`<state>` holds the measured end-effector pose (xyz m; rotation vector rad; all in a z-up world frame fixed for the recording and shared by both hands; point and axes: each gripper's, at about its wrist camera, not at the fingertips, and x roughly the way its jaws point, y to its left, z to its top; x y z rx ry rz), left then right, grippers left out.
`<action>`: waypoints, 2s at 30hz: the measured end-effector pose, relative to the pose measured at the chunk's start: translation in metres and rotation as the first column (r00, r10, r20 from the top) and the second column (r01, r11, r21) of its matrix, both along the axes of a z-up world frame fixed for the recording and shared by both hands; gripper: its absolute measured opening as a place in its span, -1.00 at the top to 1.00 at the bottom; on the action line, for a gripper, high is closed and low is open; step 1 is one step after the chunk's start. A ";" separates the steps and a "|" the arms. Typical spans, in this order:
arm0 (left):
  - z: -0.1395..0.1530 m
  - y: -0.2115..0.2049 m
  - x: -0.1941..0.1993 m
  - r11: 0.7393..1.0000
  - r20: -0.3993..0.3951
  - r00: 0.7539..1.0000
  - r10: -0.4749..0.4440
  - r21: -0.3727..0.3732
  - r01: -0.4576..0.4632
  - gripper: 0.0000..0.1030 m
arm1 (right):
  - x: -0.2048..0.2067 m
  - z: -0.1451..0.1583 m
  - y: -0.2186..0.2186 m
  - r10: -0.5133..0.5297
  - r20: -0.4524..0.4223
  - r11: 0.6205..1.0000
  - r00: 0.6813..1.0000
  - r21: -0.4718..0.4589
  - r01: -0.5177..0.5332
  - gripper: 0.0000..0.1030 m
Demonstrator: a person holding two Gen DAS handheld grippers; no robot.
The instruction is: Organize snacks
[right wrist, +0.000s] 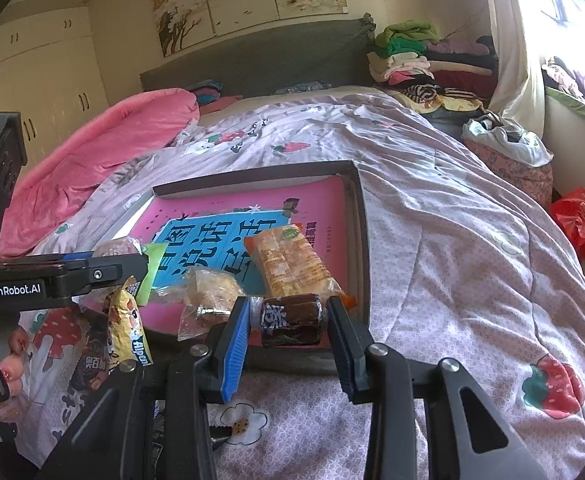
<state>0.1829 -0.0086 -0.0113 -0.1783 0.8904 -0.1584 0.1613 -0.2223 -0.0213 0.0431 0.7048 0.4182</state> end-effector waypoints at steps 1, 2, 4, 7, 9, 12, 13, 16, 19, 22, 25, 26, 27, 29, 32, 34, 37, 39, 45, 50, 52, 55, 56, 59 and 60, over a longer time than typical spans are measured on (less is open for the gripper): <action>0.000 0.000 0.000 1.000 -0.001 1.000 0.001 -0.001 -0.001 -0.34 | 0.000 0.000 0.000 0.000 -0.001 1.000 1.000 0.001 0.000 0.25; -0.001 0.001 0.001 1.000 -0.003 1.000 0.001 -0.002 -0.001 -0.34 | 0.000 0.000 0.000 0.000 0.000 1.000 1.000 -0.001 0.000 0.25; -0.001 0.002 0.001 1.000 -0.004 1.000 0.003 -0.002 -0.003 -0.34 | 0.000 0.000 0.001 -0.001 0.004 1.000 1.000 -0.007 0.001 0.25; -0.002 0.002 0.003 1.000 -0.007 1.000 0.006 -0.002 -0.006 -0.34 | -0.001 -0.001 0.001 -0.005 0.007 1.000 1.000 -0.020 0.005 0.25; -0.002 0.002 0.003 1.000 -0.008 1.000 0.008 -0.003 -0.008 -0.34 | -0.001 -0.001 0.001 -0.011 0.009 1.000 1.000 -0.028 0.011 0.25; -0.003 0.002 0.004 1.000 -0.012 1.000 0.012 -0.002 -0.012 -0.34 | -0.001 -0.002 0.000 -0.013 0.008 1.000 1.000 -0.028 0.013 0.24; -0.004 0.003 0.004 1.000 -0.012 1.000 0.013 -0.002 -0.013 -0.34 | -0.001 -0.002 -0.001 -0.012 0.007 1.000 1.000 -0.028 0.012 0.24; -0.004 0.003 0.004 1.000 -0.012 1.000 0.017 -0.004 -0.017 -0.34 | -0.001 -0.002 -0.001 -0.014 0.004 1.000 1.000 -0.020 0.015 0.23; -0.004 0.003 0.004 1.000 -0.011 1.000 0.017 -0.001 -0.017 -0.34 | -0.001 -0.002 -0.003 -0.016 -0.001 1.000 1.000 -0.010 0.016 0.23; -0.004 0.004 0.004 1.000 -0.014 1.000 0.019 -0.008 -0.019 -0.34 | -0.001 -0.002 -0.004 -0.019 -0.003 1.000 1.000 -0.005 0.019 0.23; -0.003 0.005 0.005 1.000 -0.016 1.000 0.023 -0.005 -0.023 -0.34 | -0.001 -0.001 -0.006 -0.023 -0.004 1.000 1.000 -0.005 0.023 0.20; -0.004 0.005 0.005 1.000 -0.018 1.000 0.021 -0.007 -0.021 -0.34 | -0.002 -0.001 -0.007 -0.026 -0.004 1.000 1.000 -0.005 0.026 0.19; -0.003 0.006 0.005 1.000 -0.018 1.000 0.022 -0.009 -0.022 -0.34 | -0.002 -0.001 -0.007 -0.025 -0.005 1.000 1.000 -0.002 0.025 0.18; -0.004 0.005 0.006 1.000 -0.017 1.000 0.021 -0.006 -0.022 -0.35 | -0.002 0.000 -0.007 -0.026 -0.004 1.000 1.000 -0.004 0.026 0.16; -0.004 0.006 0.006 1.000 -0.021 1.000 0.022 -0.006 -0.022 -0.36 | -0.003 0.000 -0.007 -0.024 -0.003 1.000 1.000 -0.005 0.024 0.11; -0.004 0.005 0.006 1.000 -0.021 1.000 0.021 -0.008 -0.022 -0.37 | -0.003 0.001 -0.007 -0.022 -0.002 1.000 1.000 -0.006 0.022 0.10; -0.004 0.005 0.005 1.000 -0.021 1.000 0.022 -0.007 -0.022 -0.37 | -0.004 0.001 -0.007 -0.023 -0.002 1.000 1.000 -0.005 0.023 0.10; -0.004 0.005 0.005 1.000 -0.021 1.000 0.022 -0.006 -0.023 -0.38 | -0.004 0.001 -0.007 -0.025 -0.002 1.000 1.000 -0.005 0.025 0.10; -0.004 0.006 0.005 1.000 -0.025 0.999 0.031 0.001 -0.031 -0.38 | -0.005 0.002 -0.007 -0.028 -0.002 1.000 1.000 -0.002 0.028 0.10; -0.004 0.007 0.005 0.999 -0.029 0.999 0.039 0.005 -0.039 -0.39 | -0.006 0.003 -0.008 -0.028 0.000 1.000 1.000 0.002 0.028 0.09; -0.005 0.007 0.005 0.999 -0.030 0.999 0.042 0.011 -0.042 -0.40 | -0.006 0.003 -0.008 -0.028 0.001 1.000 1.000 0.001 0.028 0.09; -0.004 0.007 0.005 0.999 -0.031 0.998 0.048 0.024 -0.047 -0.41 | -0.006 0.003 -0.008 -0.029 0.000 1.000 1.000 0.002 0.029 0.09; -0.005 0.007 0.005 0.999 -0.032 0.998 0.048 0.026 -0.047 -0.41 | -0.006 0.003 -0.008 -0.029 0.000 1.000 1.000 0.001 0.029 0.09; -0.005 0.007 0.005 0.999 -0.032 0.998 0.047 0.025 -0.046 -0.45 | -0.006 0.004 -0.007 -0.028 0.001 1.000 1.000 0.003 0.028 0.09; -0.005 0.007 0.005 0.999 -0.032 0.998 0.046 0.023 -0.046 -0.46 | -0.006 0.003 -0.007 -0.028 0.001 1.000 1.000 0.001 0.028 0.09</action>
